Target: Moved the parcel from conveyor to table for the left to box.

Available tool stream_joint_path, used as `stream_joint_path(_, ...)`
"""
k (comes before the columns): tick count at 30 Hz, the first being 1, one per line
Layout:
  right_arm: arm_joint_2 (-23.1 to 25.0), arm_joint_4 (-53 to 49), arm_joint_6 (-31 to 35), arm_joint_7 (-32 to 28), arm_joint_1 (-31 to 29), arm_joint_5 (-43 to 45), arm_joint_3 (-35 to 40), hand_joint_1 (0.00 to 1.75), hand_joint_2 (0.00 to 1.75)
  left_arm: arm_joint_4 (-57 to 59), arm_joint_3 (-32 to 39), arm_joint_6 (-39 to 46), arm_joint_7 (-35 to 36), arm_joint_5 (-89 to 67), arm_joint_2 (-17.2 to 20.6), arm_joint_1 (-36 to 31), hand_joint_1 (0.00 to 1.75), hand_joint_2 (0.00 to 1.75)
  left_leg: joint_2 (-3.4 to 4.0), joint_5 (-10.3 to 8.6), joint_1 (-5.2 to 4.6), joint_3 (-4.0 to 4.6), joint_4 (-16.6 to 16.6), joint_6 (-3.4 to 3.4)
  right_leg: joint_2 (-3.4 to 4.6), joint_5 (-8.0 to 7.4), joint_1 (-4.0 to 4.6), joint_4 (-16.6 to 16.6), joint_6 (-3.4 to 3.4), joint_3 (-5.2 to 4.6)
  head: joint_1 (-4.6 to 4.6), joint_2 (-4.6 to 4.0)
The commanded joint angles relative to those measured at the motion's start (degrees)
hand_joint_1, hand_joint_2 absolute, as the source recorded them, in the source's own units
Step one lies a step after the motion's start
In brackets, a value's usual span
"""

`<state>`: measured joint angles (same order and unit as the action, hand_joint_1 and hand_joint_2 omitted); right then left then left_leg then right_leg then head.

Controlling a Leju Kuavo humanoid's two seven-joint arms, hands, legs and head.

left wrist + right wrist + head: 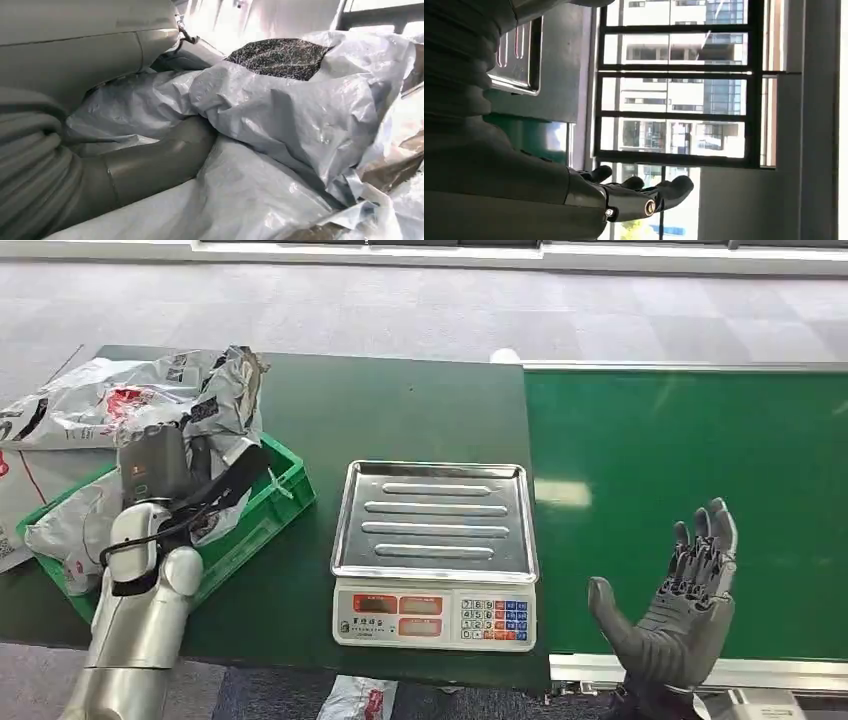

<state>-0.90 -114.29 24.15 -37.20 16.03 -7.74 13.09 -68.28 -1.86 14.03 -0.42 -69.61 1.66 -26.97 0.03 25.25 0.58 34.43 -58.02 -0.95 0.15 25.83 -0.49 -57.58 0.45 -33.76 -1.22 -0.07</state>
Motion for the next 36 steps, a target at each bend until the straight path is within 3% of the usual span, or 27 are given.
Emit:
stream_joint_path(1, 1.7, 2.0, -0.3, 0.2, -0.7, 0.0, -1.7, 0.0, 1.75, 5.6, 2.2, -0.6, 0.3, -0.2, 0.1, -1.5, 1.75, 1.75, 0.01, -0.03, -0.01, -0.18, 0.2, 0.02, -0.01, -0.02, 0.0, 0.1, -0.04, 0.15, 0.02, 0.0)
stream_joint_path(36, 1.7, 2.0, -0.3, 0.2, -0.7, 0.0, -1.7, 0.0, 1.75, 5.6, 2.2, -0.6, 0.3, -0.2, 0.1, -1.5, 1.75, 1.75, 0.01, 0.0, 0.01, -0.11, 0.1, 0.03, 0.0, -0.01, 0.02, 0.1, -0.02, 0.1, 0.0, 0.0)
